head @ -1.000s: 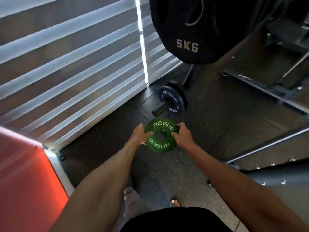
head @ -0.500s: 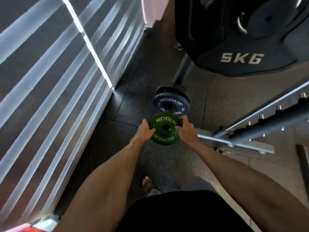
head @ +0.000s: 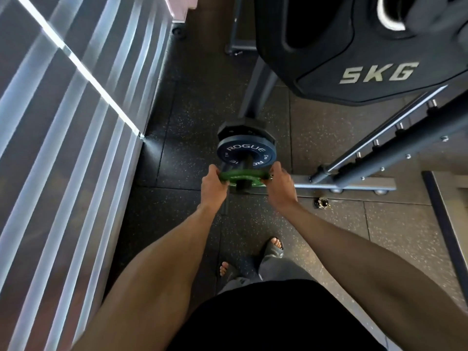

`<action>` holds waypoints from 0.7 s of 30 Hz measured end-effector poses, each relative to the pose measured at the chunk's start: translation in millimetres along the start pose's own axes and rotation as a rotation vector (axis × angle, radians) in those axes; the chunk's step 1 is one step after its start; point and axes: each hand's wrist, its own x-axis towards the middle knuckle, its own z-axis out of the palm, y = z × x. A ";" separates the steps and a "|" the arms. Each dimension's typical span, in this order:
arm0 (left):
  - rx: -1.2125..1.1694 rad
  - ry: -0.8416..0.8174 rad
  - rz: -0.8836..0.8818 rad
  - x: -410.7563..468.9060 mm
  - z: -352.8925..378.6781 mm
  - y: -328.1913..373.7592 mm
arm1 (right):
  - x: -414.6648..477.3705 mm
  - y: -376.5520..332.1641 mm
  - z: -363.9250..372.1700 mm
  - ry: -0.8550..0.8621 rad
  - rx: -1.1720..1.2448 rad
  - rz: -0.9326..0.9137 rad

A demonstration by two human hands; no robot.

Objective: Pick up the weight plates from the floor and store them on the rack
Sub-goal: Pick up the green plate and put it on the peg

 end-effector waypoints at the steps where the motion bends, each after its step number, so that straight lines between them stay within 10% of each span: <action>1: -0.021 0.016 -0.075 7.0 1.3 3.7 | 9.0 -0.1 0.3 -0.004 0.020 0.111; 6: -0.235 -0.008 -0.374 47.8 15.1 19.2 | 39.8 4.9 12.4 -0.154 0.317 0.397; 21: -0.612 -0.118 -0.494 92.6 10.4 74.0 | 95.9 -28.8 -2.9 -0.211 0.413 0.353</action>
